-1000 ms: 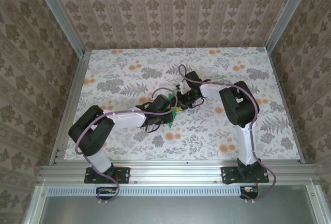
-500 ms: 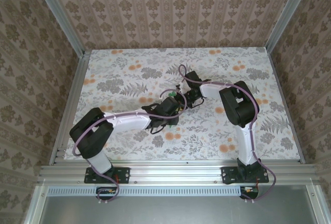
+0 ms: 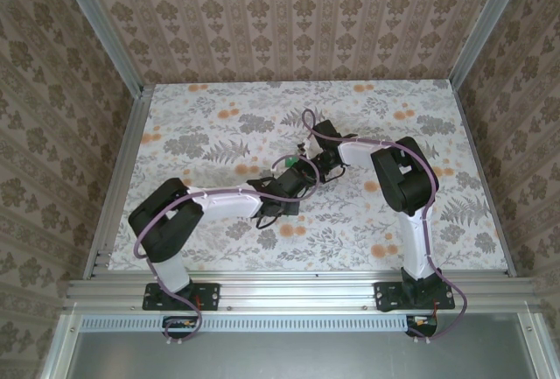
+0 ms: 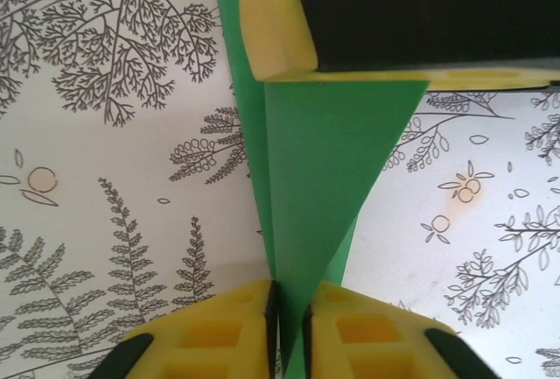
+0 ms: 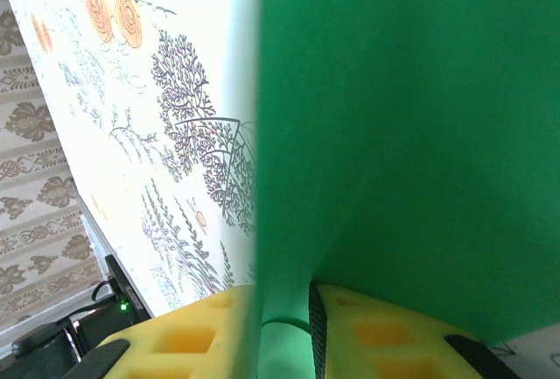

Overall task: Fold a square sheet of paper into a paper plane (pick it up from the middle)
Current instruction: Fold the wing for the fifth time at the center of the table.

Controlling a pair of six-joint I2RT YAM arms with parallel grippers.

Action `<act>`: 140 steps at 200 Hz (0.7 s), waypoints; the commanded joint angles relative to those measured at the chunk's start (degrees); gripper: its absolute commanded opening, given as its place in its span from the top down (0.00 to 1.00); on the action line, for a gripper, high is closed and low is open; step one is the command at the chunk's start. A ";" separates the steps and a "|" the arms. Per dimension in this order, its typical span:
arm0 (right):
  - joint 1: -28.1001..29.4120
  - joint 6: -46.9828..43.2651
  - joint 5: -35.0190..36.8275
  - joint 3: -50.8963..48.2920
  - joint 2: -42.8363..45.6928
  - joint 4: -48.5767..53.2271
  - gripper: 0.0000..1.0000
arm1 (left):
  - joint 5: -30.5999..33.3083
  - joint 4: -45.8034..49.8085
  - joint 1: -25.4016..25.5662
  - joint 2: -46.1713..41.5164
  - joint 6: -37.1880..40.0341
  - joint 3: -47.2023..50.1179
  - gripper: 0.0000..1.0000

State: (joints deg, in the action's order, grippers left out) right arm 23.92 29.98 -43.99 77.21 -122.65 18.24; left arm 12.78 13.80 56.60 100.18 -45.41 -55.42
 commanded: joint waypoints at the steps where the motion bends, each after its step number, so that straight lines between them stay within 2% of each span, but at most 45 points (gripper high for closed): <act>1: -1.07 0.47 9.16 -1.28 -4.45 4.70 0.74 | 3.35 3.85 0.95 1.74 -0.41 -2.82 0.86; 47: -1.06 1.72 7.80 -1.03 -2.95 4.13 0.74 | 7.18 8.66 2.21 3.86 -0.31 -5.83 0.91; 99: -1.57 7.31 7.21 1.08 2.28 3.69 0.72 | 10.29 11.08 3.17 5.20 0.24 -7.24 0.92; 140: -2.20 13.23 9.17 0.18 6.32 3.19 0.63 | 10.52 9.42 3.19 4.90 2.81 -6.04 0.93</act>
State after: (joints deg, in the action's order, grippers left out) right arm 22.72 37.78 -39.00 77.76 -120.33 19.81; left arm 21.56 21.56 59.29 104.57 -45.01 -61.65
